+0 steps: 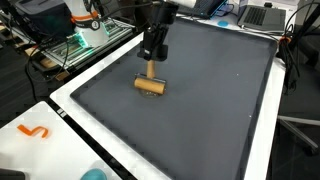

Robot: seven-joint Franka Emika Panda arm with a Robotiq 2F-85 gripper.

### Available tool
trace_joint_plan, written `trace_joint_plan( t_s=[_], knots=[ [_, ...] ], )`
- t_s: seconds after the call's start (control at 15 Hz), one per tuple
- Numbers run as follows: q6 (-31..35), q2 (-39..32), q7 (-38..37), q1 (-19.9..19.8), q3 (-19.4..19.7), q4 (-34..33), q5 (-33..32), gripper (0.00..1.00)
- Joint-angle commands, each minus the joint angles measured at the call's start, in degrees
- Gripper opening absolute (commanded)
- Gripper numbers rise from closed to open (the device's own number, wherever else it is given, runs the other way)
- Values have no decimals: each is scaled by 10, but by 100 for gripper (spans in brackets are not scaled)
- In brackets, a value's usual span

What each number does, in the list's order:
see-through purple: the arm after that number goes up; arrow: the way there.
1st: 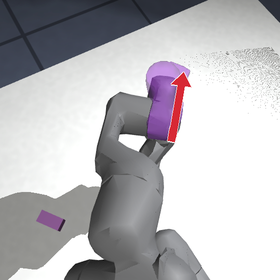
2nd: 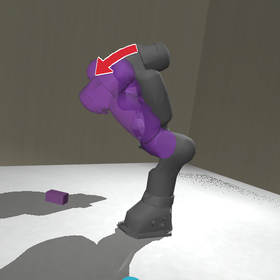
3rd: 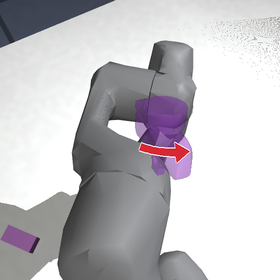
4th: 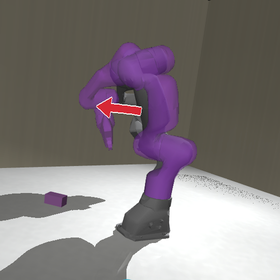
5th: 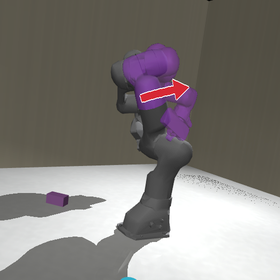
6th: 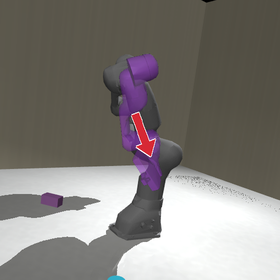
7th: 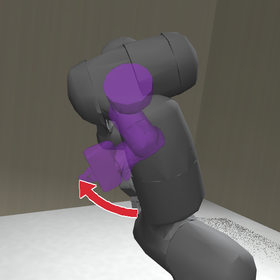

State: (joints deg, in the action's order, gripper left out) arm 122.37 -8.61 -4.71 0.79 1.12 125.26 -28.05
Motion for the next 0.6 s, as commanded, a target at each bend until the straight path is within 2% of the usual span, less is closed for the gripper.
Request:
trace_joint_plan(
  t_s=[0.0,0.53],
  knots=[
    [32,-37,8,-19,20,2,-2,24],
    [34,-38,70,-42,30,-9,48,24]
  ],
)
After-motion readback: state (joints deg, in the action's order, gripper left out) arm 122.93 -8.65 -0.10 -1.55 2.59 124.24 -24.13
